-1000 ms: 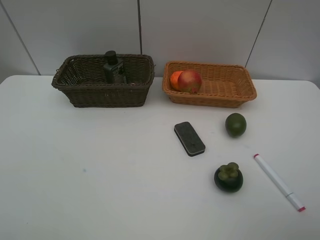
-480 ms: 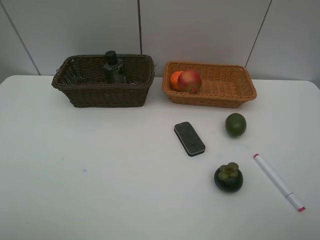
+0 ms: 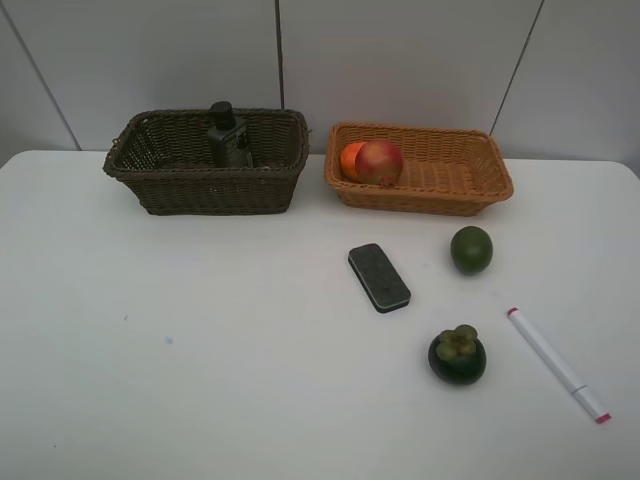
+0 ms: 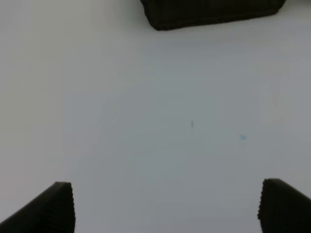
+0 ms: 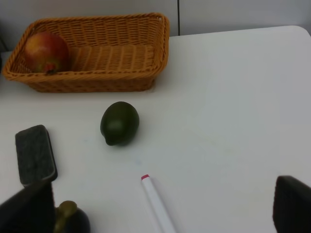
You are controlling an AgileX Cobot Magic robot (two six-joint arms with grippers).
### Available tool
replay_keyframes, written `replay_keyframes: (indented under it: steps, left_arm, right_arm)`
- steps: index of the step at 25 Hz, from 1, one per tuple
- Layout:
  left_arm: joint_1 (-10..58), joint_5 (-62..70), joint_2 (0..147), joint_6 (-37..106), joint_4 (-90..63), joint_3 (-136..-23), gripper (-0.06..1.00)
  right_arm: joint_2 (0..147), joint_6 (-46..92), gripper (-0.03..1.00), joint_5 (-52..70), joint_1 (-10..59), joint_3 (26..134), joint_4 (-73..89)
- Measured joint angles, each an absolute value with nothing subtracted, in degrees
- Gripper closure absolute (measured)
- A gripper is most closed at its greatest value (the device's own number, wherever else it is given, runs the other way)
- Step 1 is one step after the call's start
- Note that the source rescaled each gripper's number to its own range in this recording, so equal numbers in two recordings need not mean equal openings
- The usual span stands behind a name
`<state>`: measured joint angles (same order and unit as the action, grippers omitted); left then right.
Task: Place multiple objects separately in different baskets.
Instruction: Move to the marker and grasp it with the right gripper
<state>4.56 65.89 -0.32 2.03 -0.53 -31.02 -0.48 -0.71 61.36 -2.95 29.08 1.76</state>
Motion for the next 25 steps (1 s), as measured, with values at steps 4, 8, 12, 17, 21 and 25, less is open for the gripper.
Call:
replay_keyframes:
  steps: [4, 8, 12, 17, 21, 25]
  left_arm:
    - [4.6, 62.0, -0.3, 2.0, -1.8, -29.3, 0.05]
    - [4.6, 61.4, -0.3, 2.0, -2.1, -29.3, 0.05]
    - [4.6, 61.4, -0.3, 2.1, -2.1, -29.2, 0.05]
    - [3.4, 61.4, -0.3, 2.1, -2.1, -29.2, 0.05]
    - [2.6, 61.4, -0.3, 2.1, -2.1, -29.2, 0.05]
    - [2.6, 61.3, -0.3, 2.1, -2.2, -29.2, 0.05]
  right_arm:
    - [-0.5, -0.7, -0.02, 61.4, -3.0, 29.1, 1.8]
    - [-0.5, -0.7, -0.02, 61.4, -3.0, 29.1, 1.8]
    - [-0.5, -0.7, -0.02, 61.4, -3.0, 29.1, 1.8]
    - [-0.5, -0.7, -0.02, 61.4, -3.0, 29.1, 1.8]
    - [-0.5, -0.7, -0.02, 61.4, -3.0, 29.1, 1.8]
    - [-0.5, -0.7, -0.02, 61.4, -3.0, 29.1, 1.8]
